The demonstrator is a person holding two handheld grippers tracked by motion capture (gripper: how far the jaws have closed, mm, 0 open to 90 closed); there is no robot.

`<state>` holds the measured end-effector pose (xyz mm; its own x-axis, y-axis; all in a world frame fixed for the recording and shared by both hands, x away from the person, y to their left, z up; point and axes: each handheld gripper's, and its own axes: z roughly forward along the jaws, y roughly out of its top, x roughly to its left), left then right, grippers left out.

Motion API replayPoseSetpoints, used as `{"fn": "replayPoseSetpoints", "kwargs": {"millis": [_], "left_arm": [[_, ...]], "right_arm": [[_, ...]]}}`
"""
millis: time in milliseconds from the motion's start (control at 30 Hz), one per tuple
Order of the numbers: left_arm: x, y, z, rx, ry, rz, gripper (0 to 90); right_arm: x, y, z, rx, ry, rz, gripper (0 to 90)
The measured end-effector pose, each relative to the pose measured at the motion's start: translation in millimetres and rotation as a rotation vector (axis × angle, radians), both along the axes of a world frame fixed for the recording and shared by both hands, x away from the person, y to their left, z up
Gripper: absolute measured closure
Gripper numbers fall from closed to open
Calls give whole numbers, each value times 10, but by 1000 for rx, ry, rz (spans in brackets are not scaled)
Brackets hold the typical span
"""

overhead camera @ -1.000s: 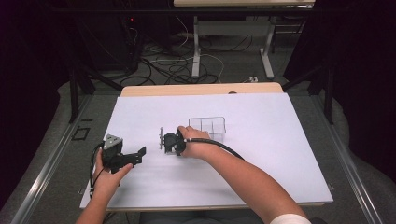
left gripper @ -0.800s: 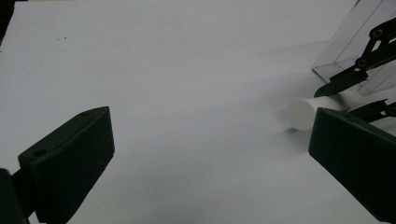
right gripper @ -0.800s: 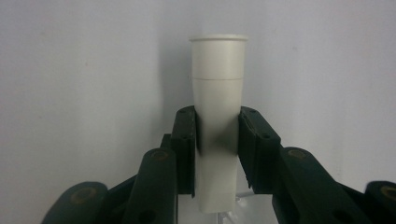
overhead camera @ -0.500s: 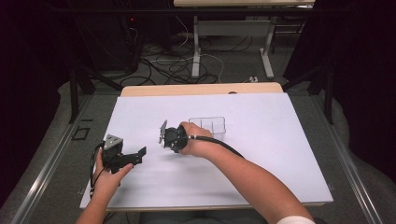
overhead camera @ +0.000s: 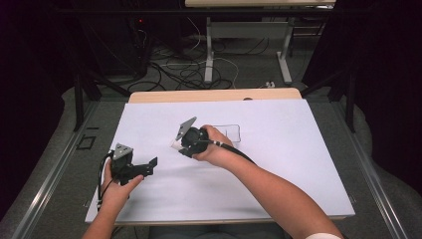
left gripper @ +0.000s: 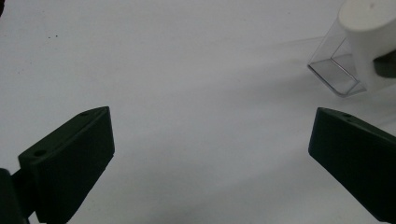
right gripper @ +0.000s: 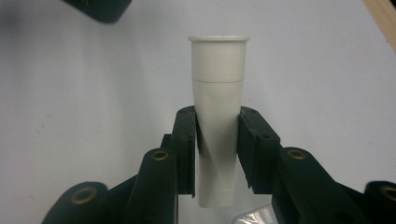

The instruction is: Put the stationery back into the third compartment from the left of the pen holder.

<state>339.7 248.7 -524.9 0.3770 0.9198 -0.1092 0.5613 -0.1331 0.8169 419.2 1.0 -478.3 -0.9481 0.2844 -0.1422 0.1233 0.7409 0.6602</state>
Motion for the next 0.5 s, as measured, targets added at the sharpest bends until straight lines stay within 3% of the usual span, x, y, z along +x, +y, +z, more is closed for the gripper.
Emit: {"fn": "replayPoseSetpoints", "kwargs": {"millis": [67,100,200,400,467,500], "left_arm": [[4,-9,-3,5,-6,-5,3],[2,-12,-1,6,-1,-7,3],[1,-18,-7,8,-2,-8,3],[4,-21,-15,9,0,-6,4],[4,-23,-16,9,1,-6,4],[4,-26,-17,8,2,-7,4]], "right_arm": [[1,-22,21,25,4,-15,692],[12,-73,63,69,3,-35,692],[17,-145,126,137,4,-72,692],[17,-269,217,263,-17,-108,692],[17,-289,229,281,-21,-114,692],[11,-323,259,317,-17,-128,692]]}}
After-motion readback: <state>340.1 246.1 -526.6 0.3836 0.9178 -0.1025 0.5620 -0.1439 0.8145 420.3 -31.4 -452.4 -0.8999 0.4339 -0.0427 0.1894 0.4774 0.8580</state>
